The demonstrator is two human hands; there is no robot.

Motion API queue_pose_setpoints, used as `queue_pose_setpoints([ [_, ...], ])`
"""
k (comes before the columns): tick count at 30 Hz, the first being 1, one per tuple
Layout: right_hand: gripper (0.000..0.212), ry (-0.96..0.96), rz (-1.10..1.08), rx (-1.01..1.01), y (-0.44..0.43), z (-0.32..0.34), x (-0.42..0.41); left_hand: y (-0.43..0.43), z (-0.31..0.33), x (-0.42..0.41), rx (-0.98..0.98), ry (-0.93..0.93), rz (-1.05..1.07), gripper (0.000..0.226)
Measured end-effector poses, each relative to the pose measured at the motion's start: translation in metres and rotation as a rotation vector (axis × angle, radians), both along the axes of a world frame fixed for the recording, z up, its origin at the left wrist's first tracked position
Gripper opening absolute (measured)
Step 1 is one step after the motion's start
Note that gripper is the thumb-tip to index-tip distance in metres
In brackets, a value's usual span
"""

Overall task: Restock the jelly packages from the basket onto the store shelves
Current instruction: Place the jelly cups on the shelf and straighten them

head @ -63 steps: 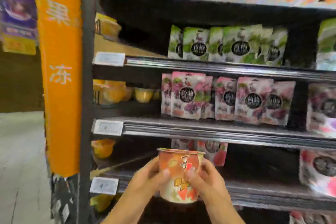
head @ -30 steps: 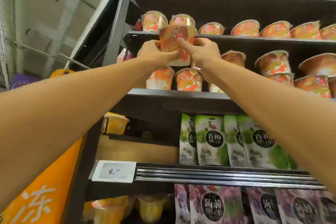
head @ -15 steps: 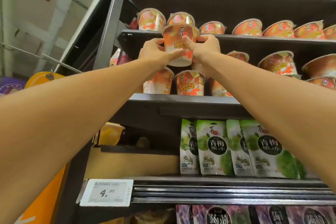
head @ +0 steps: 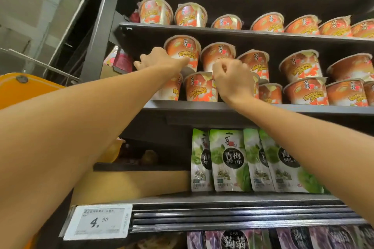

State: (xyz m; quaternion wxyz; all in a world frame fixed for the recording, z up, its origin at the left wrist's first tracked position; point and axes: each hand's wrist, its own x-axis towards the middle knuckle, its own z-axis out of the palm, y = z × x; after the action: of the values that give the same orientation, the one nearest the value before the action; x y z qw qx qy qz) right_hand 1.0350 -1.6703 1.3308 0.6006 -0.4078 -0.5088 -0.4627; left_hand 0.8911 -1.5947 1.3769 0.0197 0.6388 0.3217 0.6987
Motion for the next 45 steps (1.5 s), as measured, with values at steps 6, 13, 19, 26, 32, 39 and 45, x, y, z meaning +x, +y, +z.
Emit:
queue_pose_setpoints([
  [6,0.044,-0.072,-0.173,-0.089,0.01,-0.008,0.011,0.005,-0.002,0.008,0.045,0.032,0.153,0.074],
  [13,0.044,-0.012,-0.167,0.008,0.012,-0.01,0.01,0.001,-0.012,0.003,0.14,0.075,0.28,0.073],
  [19,0.041,0.128,0.159,0.059,0.003,-0.015,0.01,-0.009,-0.053,-0.001,0.407,-0.001,0.192,0.042],
  [26,0.041,0.384,0.505,-0.046,-0.032,-0.047,0.013,-0.021,-0.103,-0.006,0.351,0.072,0.277,0.029],
  [32,0.042,0.373,0.641,-0.136,-0.057,-0.141,0.017,-0.054,-0.181,-0.003,0.198,-0.051,0.185,0.014],
  [39,0.045,0.546,0.814,-0.231,-0.1,-0.267,0.044,-0.083,-0.321,-0.009,-0.113,-0.123,-0.296,0.007],
  [45,0.045,0.962,0.826,-0.375,-0.147,-0.435,0.055,-0.122,-0.496,-0.009,-0.592,-0.158,-0.524,0.02],
])
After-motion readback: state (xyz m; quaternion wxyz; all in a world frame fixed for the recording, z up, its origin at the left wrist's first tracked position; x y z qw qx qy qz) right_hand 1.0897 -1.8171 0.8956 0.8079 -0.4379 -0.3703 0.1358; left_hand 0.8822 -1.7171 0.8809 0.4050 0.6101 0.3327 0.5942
